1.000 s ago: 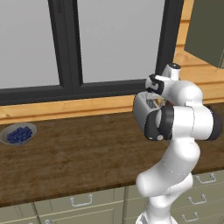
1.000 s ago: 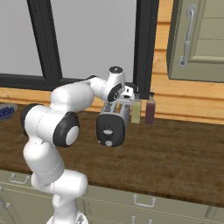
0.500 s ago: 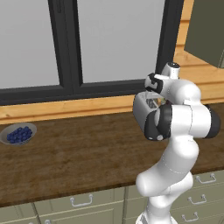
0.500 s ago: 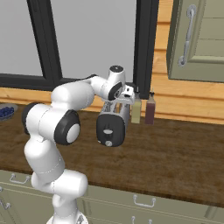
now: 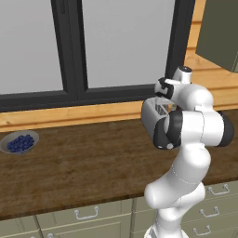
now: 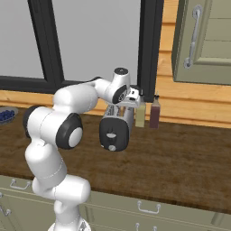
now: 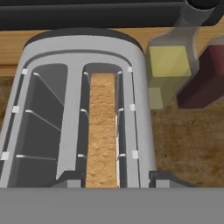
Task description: Start the toaster. Once the lever pops up, take the bread to the plate on the dining counter.
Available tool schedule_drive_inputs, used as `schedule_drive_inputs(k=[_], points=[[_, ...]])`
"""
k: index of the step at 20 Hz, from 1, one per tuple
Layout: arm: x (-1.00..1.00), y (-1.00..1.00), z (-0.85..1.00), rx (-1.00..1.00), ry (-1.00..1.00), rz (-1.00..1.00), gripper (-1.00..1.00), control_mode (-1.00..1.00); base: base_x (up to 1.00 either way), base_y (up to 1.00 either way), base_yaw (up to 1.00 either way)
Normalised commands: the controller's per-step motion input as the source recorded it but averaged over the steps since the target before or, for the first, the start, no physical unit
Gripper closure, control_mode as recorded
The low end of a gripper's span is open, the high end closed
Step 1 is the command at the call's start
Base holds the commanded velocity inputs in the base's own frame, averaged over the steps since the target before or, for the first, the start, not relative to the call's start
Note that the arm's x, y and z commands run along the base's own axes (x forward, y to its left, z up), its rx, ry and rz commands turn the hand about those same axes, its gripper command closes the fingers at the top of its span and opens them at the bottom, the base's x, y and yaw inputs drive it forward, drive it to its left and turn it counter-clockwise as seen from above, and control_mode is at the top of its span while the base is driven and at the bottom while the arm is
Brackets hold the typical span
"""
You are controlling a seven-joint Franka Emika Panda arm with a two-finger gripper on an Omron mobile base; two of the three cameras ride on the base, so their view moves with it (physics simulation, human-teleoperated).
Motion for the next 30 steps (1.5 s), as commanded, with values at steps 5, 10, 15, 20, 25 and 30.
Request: schedule_drive_inputs(k=[5,10,15,20,25,30], points=[[0.00,0.00,-0.04,0.00,0.00,0.00,1.00,-1.00,0.00,0.00,0.00],[0.00,0.00,0.00,0.00,0.00,0.00,1.00,-1.00,0.00,0.00,0.00],[-0.26,0.00,0.35,0.01,-0.13,0.00,1.00,-1.00,0.00,0.00,0.00],[-0.34,0.02,0.90,0.00,-0.23,0.00,1.00,-1.00,0.00,0.00,0.00],[-0.29,0.11,1.00,0.00,-0.27,0.00,1.00,-1.00,0.00,0.00,0.00],[-0.65,0.67,0.78,0.00,-0.37,0.00,1.00,-1.00,0.00,0.00,0.00]])
